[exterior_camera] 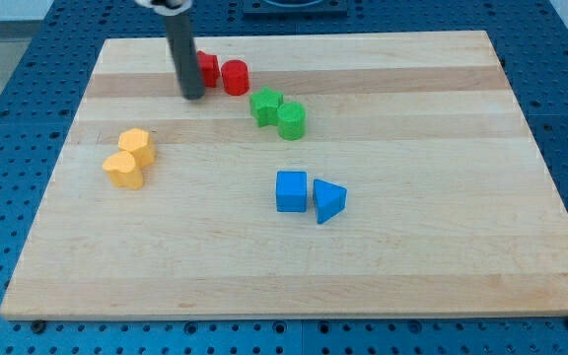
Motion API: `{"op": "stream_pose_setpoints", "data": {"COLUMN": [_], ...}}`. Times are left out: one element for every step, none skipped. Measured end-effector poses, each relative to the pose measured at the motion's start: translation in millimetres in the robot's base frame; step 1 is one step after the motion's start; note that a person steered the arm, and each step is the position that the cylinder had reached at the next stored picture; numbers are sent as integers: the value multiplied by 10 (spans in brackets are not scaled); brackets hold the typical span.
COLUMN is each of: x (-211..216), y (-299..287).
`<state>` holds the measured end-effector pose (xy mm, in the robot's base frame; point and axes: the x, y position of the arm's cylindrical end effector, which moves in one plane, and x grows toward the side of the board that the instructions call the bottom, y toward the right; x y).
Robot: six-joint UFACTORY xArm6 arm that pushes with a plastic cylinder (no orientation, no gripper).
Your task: Push the green star into a green circle
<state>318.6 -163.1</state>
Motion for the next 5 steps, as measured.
{"op": "stream_pose_setpoints", "data": {"x": [52,52,148,424,542], "y": [222,375,663,1100,1315]}}
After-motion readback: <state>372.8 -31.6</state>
